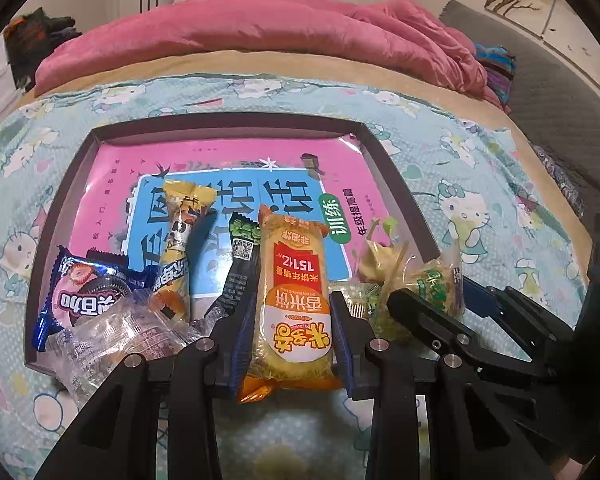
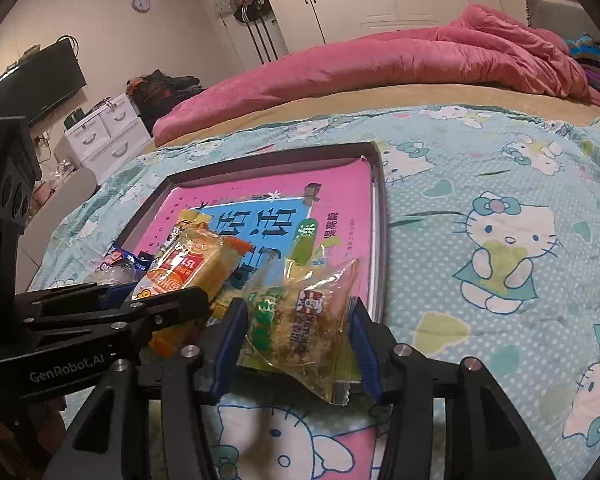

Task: Organize snacks

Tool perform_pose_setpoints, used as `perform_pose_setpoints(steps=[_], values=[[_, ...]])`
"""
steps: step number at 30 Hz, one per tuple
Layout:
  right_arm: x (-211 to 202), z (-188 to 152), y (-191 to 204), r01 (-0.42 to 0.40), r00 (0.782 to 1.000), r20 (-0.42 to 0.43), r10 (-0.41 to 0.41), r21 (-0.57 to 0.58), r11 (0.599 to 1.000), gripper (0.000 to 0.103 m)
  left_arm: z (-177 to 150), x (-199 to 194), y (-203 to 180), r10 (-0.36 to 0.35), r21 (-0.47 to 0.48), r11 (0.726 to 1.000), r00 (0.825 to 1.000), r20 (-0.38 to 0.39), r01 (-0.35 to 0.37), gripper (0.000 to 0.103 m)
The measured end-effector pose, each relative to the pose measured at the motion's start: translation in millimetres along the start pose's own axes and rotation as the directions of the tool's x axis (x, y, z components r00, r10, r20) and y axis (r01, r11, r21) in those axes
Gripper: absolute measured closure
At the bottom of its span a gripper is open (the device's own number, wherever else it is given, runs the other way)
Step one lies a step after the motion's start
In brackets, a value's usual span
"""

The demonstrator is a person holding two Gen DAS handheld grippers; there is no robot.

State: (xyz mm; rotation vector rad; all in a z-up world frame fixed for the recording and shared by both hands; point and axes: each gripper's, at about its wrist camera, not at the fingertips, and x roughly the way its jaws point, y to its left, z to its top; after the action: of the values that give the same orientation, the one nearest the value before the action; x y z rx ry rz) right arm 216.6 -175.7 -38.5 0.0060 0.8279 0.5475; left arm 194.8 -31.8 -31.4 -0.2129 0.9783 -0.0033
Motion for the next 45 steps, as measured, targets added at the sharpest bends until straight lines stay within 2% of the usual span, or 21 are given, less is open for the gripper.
perform_pose_setpoints(steps=[6,11,20,23,29,33,39,42,45], values=[[-13.2,0.4,-2.4,0.003,0.999,0.040,-0.004,0.007,1.000,0.040,0.5,-1.4,0.5,-0.009,0.005,1.000,1.000,0.002,0.009,0.066],[-27.6,0.4,-10.3,0.019,0.997,0.076,-0.022,0.043,0.999,0.038,1.6,-3.1,0.9,-0.009,0.008,1.000,1.000,0.005,0.009,0.065],[-53.0,2.1,-10.1,0.074,0.983,0.162,-0.082,0.057,0.996,0.032,2.7,-18.6,-3.2,-0.041,0.026,0.999,0.998,0.038,0.040,0.038],[-65.5,4.2,-3.3,0.117,0.970,0.212,-0.122,0.036,0.993,0.025,3.5,-32.2,-4.8,-0.059,0.034,0.998,0.996,0.073,0.057,0.029],[-94.0,5.7,16.7,0.165,0.942,0.293,-0.162,0.014,0.986,0.017,1.0,-66.2,1.4,-0.069,0.032,0.997,0.989,0.133,0.065,0.027],[-104.8,4.3,34.2,0.146,0.950,0.278,-0.141,0.001,0.989,0.010,-12.4,-88.1,17.0,-0.059,0.012,0.998,0.989,0.132,0.058,0.024],[-103.9,-13.9,57.8,0.123,0.978,0.165,-0.128,0.040,0.992,0.007,-51.6,-109.7,44.4,-0.001,-0.015,1.000,0.996,0.089,0.003,0.023],[-106.8,-28.2,66.6,0.117,0.981,0.153,-0.119,0.024,0.993,0.001,-68.8,-116.6,55.1,0.019,-0.037,0.999,0.996,0.082,-0.016,0.023],[-109.1,-39.7,73.7,0.147,0.979,0.138,-0.147,0.008,0.989,0.001,-80.2,-118.8,61.7,0.019,-0.061,0.998,0.997,0.077,-0.014,0.023]])
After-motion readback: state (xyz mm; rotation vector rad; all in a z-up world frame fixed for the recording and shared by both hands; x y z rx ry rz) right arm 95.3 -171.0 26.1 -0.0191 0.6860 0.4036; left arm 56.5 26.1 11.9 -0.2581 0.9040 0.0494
